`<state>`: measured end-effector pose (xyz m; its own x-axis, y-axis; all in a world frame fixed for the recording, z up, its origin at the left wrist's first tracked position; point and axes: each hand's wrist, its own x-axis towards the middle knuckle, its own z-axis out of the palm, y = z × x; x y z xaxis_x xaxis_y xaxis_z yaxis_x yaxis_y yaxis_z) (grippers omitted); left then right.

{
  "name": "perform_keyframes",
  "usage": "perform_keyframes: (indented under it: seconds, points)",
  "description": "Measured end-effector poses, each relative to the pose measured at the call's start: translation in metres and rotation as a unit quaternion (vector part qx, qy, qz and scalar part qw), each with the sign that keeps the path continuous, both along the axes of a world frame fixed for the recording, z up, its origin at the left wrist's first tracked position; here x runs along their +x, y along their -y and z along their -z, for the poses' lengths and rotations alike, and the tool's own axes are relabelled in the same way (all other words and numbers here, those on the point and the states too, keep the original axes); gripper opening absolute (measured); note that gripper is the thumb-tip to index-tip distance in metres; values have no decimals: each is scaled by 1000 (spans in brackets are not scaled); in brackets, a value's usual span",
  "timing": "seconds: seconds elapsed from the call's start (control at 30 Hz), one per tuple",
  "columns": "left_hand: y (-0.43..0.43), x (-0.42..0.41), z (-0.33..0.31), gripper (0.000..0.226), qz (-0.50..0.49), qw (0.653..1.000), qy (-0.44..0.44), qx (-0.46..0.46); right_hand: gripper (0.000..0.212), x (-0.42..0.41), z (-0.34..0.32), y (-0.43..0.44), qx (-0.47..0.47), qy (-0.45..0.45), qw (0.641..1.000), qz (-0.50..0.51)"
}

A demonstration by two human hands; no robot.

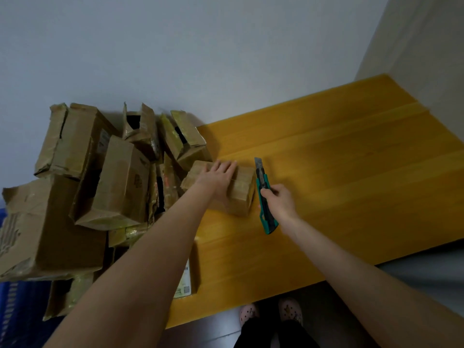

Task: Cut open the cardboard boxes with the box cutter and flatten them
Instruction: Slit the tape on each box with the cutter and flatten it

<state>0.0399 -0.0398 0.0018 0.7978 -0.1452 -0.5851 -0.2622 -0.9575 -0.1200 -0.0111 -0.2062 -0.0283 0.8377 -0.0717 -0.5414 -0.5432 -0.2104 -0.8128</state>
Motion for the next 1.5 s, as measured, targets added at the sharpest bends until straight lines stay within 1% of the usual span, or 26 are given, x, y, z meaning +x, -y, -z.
perform_keyframes:
  seconds: [0.13, 0.23, 0.37, 0.43, 0.5, 0.83, 0.93, 1.07, 1.2, 1.33, 1.5]
  points:
    - [0, -7, -2, 121, 1, 999, 23, -28, 28, -13, -6, 12, -38, 48, 998, -10]
    - [-3, -13, 2, 115, -30, 994, 68, -82, 38, -22, -13, 27, -107, 86, 990, -37]
    - [-6, -23, 8, 114, -58, 985, 110, -123, 39, -32, -23, 44, -246, 127, 952, -133]
    - [-6, -27, 10, 113, -60, 982, 121, -134, 41, -36, -27, 46, -292, 134, 931, -171]
    - [-3, -29, 11, 113, -63, 980, 126, -139, 41, -36, -28, 46, -316, 136, 920, -189]
    - [2, -33, 14, 111, -67, 978, 138, -141, 44, -35, -33, 45, -315, 148, 913, -212]
    - [2, -32, 16, 111, -69, 978, 138, -143, 44, -36, -33, 45, -302, 149, 917, -214]
    - [2, -34, 16, 110, -78, 975, 147, -146, 41, -35, -33, 46, -261, 150, 932, -203]
    - [0, -34, 13, 111, -100, 972, 154, -150, 39, -40, -29, 42, -250, 143, 933, -214]
    - [4, -36, 16, 110, -92, 975, 144, -141, 42, -43, -24, 44, -269, 133, 925, -233]
    - [8, -34, 16, 107, -108, 972, 145, -147, 43, -48, -21, 46, -282, 124, 917, -252]
